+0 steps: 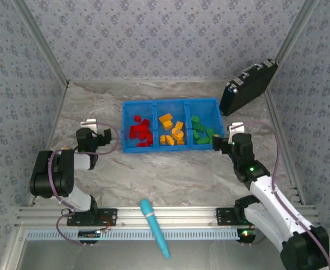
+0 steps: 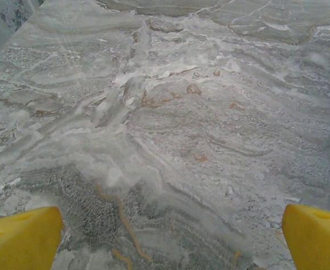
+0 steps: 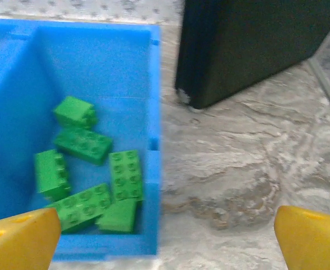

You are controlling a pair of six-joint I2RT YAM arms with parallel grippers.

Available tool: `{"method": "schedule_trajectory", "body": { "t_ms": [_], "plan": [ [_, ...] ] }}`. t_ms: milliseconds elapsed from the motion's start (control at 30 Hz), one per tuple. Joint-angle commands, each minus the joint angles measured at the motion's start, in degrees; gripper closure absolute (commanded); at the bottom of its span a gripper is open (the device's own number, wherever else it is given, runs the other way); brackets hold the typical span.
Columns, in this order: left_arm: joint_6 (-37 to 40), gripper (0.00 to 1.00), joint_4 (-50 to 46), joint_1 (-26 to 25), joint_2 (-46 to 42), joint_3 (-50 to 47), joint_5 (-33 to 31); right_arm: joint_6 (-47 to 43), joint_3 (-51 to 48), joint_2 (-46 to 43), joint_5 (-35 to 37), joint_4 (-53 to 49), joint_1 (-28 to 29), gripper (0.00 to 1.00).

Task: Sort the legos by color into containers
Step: Reset both arms

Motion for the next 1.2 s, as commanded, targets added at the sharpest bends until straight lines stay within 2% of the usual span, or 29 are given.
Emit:
{"method": "schedule_trajectory", "body": {
  "t_ms": [0, 100, 200, 300, 333, 467, 633, 767, 833, 900, 933, 1000, 1033, 1167],
  "plan": [
    [0.61, 0.0, 0.8, -0.11, -0.81, 1.19, 2.03, -1.92, -5.72, 3.21, 3.14, 13.61, -2.8, 0.01],
    [0.53, 0.0, 1.12, -0.01, -0.75, 1.12, 2.06, -1.28, -6.41, 6.32, 6.53, 15.61, -3.77, 0.01],
    [0.63, 0.0, 1.12, -0.07, -0.79, 1.12, 1.92, -1.01, -9.13, 8.06, 5.54, 20.91, -5.95, 0.01],
    [0.63, 0.0, 1.11, -0.09, -0.77, 1.12, 1.95, -0.69, -12.28, 12.19, 2.74, 29.39, -11.13, 0.0],
    [0.62, 0.0, 1.11, -0.11, -0.79, 1.12, 1.95, 2.78, -10.13, 13.24, -0.33, 24.3, -13.33, 0.01],
    [0.62, 0.0, 1.11, -0.11, -0.79, 1.12, 1.94, 0.11, -8.23, 21.08, -15.5, 32.72, -19.6, 0.01],
    [0.62, 0.0, 1.11, -0.07, -0.79, 1.12, 1.93, -5.86, -3.04, 31.87, -23.02, 39.37, -19.59, 0.0],
    [0.62, 0.0, 1.11, -0.11, -0.79, 1.14, 1.95, -8.3, 0.75, 40.51, -24.77, 41.86, -19.27, 0.0],
    [0.62, 0.0, 1.11, -0.03, -0.79, 1.13, 1.94, -6.41, 0.47, 40.33, -24.18, 41.87, -20.92, 0.0],
    [0.62, 0.0, 1.11, -0.11, -0.79, 1.16, 1.97, -5.9, -1.39, 41.85, -19.12, 45.73, -19.76, 0.0],
    [0.66, 0.0, 1.11, -0.1, -0.79, 1.18, 1.97, -5.49, -3.22, 43.55, -16.76, 52.02, -19.15, 0.0],
    [0.62, 0.0, 1.11, -0.1, -0.79, 1.17, 1.97, -5.18, -1.72, 42.13, -17.4, 46.22, -19.64, 0.0],
    [0.63, 0.0, 1.11, -0.08, -0.79, 1.17, 1.94, -5.09, -2.64, 43.07, -17.47, 50.28, -19.64, 0.0],
    [0.67, 0.0, 0.66, -0.21, -0.66, 1.36, 1.86, -5.34, -2.03, 42.34, -16.82, 47.98, -19.33, 0.0]
  ]
}}
